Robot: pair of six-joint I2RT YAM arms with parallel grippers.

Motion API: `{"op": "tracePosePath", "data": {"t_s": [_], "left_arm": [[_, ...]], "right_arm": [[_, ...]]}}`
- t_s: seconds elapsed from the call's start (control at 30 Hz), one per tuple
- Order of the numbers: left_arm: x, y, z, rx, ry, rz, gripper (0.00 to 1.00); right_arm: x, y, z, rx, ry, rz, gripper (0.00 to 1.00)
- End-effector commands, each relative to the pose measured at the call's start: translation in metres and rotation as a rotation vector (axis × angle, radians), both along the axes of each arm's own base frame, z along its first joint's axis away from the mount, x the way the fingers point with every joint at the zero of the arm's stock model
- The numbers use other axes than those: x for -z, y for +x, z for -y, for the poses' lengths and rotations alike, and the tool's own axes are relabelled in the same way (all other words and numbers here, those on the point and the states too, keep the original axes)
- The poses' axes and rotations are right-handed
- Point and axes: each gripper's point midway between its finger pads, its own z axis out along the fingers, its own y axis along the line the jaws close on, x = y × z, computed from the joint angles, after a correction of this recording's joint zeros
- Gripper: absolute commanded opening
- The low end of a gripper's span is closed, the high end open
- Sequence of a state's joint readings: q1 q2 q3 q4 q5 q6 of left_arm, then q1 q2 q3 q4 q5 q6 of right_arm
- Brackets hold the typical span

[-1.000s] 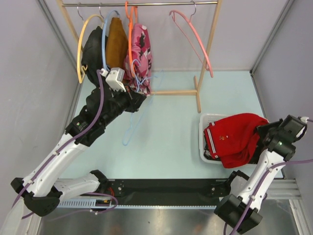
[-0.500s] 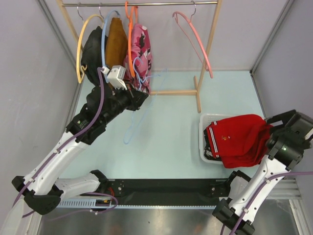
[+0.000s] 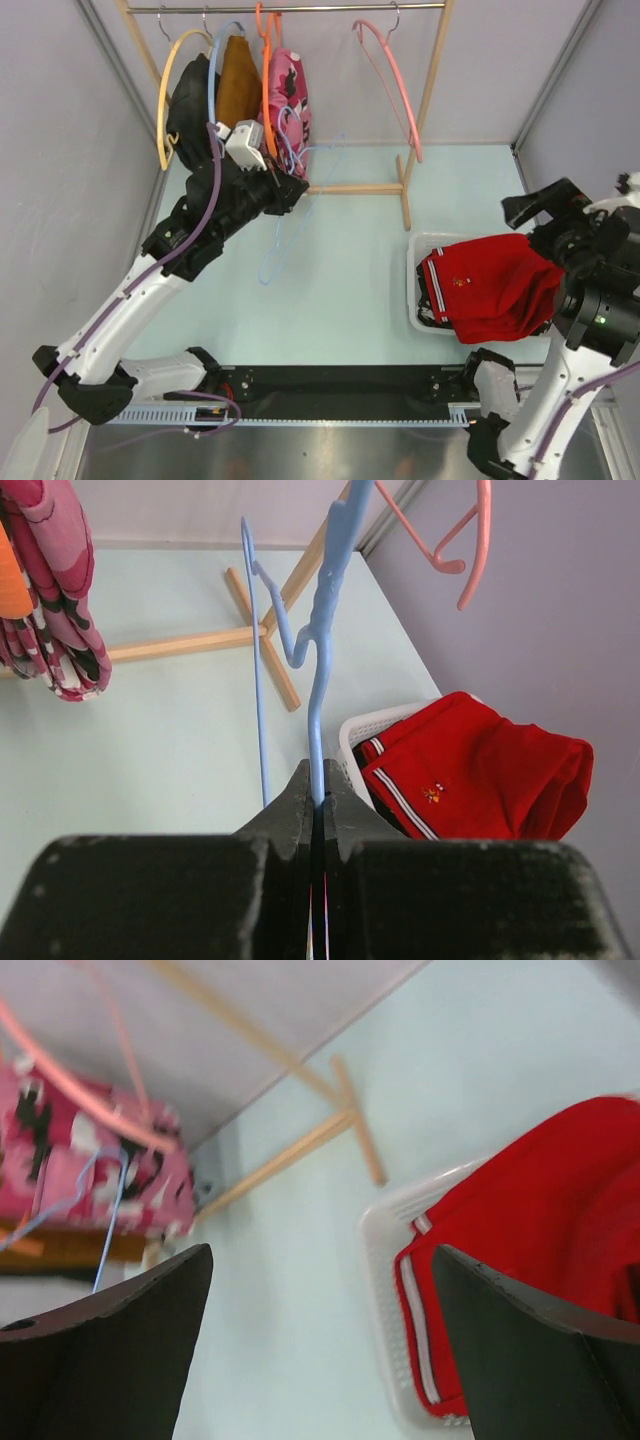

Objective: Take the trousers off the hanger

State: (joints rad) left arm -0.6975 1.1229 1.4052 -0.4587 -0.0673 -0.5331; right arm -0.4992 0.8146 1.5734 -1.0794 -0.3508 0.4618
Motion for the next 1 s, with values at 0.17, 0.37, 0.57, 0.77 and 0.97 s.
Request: {"op": "tracePosePath", "data": {"t_s": [0.17,0.37,0.57,0.77,0.97], "left_arm": [[-0.007,0.013,0.004,-0.044,0.000,-0.044,0.00],[0.005,0.023,-0.001,-0.107,0.044,-0.106,0.00],[0.014,0.034,-0.011,-0.194,0.100,-0.149,0.00],[0.015,0.039,-0.019,-0.249,0.116,-0.158,0.00],[0.012,0.041,-0.019,-0.265,0.117,-0.164,0.00]], "right_arm": [[0.055,0.028,-0.146,-0.549,-0.037,-0.133,0.99],[0.061,-0.003,-0.278,-0.822,-0.191,-0.072,0.98],[0.036,-0.032,-0.368,-0.929,-0.372,0.085,0.98],[0.015,-0.049,-0.412,-0.931,-0.476,0.207,0.96],[0.011,-0.055,-0.433,-0.945,-0.492,0.231,0.82]]}}
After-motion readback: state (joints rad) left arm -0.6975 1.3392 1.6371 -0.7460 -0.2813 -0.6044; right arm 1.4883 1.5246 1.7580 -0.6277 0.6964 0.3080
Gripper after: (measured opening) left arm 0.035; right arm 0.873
